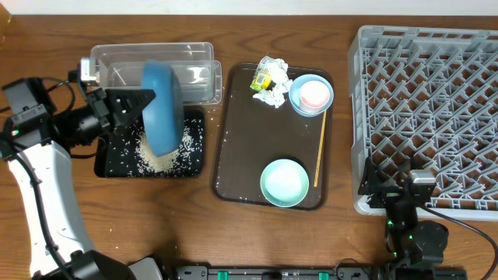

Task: Sort waste into correct bins and load items into the dishwasher rack
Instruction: 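Hold the plate tilted and shake off remaining rice with left gripper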

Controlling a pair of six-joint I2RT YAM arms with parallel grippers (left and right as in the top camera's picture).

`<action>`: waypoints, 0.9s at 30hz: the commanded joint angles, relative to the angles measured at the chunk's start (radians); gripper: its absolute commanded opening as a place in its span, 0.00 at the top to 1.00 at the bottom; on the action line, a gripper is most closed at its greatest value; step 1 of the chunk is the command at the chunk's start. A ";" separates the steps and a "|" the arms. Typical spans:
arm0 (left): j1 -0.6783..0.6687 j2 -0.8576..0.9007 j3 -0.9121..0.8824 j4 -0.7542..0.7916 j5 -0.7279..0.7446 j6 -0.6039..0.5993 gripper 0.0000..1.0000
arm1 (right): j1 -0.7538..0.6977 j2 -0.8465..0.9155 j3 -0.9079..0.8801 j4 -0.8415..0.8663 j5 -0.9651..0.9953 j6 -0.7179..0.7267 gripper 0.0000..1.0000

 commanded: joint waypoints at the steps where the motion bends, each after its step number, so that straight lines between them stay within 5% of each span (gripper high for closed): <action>1: 0.014 0.016 0.001 -0.024 0.046 0.049 0.94 | -0.013 -0.006 -0.001 -0.004 -0.007 -0.013 0.01; 8: 0.042 0.020 0.002 -0.017 0.026 0.100 0.94 | -0.013 -0.006 -0.001 -0.004 -0.007 -0.013 0.01; 11: 0.053 0.020 0.002 -0.037 -0.041 0.004 0.94 | -0.013 -0.006 -0.001 -0.004 -0.007 -0.013 0.01; 17: 0.018 -0.005 0.002 -0.047 -0.036 0.024 0.94 | -0.013 -0.006 -0.001 -0.004 -0.007 -0.013 0.01; 27: -0.266 -0.125 0.002 0.009 -0.841 -0.203 0.94 | -0.013 -0.006 -0.001 -0.004 -0.007 -0.013 0.01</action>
